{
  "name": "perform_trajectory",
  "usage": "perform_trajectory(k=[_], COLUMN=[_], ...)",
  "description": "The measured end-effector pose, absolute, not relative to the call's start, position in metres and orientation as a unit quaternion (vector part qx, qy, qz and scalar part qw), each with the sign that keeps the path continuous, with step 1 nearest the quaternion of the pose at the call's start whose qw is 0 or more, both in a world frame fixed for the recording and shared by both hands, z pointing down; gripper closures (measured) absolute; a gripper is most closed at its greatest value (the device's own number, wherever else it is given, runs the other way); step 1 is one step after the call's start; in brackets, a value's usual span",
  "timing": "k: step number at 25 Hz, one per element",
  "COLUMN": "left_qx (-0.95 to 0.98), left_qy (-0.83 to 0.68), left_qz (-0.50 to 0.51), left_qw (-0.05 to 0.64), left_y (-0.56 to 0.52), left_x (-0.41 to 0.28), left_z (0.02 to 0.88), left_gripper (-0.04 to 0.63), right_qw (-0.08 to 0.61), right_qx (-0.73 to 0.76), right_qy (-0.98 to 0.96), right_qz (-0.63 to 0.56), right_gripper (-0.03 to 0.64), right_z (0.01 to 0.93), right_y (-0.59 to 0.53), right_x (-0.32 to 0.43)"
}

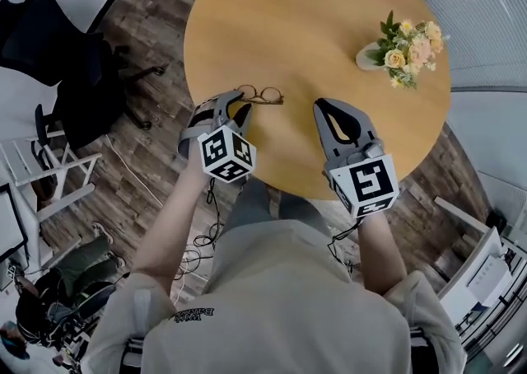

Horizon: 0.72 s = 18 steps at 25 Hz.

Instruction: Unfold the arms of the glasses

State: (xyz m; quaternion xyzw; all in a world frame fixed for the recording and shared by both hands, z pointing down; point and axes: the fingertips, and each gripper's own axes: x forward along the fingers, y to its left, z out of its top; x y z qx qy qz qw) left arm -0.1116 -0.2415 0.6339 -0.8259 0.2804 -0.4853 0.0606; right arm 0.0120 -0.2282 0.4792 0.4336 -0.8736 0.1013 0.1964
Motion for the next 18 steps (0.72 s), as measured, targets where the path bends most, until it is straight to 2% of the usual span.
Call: perform_trajectory(k=[11,18], left_qx=[-0.811,-0.791], left_qy=[0.234,0.201], left_qz=[-0.534,-0.571], left_qw=[0.05,0.089], left_y=[-0.243,-0.25], left_x=[-0.097,-0.091], left_z=[0.711,0.735], left_gripper=[0.474,0.474], right_qw=[0.23,0.241], right_qx=[0.423,0.423], right_qy=[-0.865,-0.859], right_qz=[0.143,0.158], right_gripper=[0.583,0.583], right_z=[0.537,0.554], right_y=[-0.223,-0.217], right_x=[0.015,0.021])
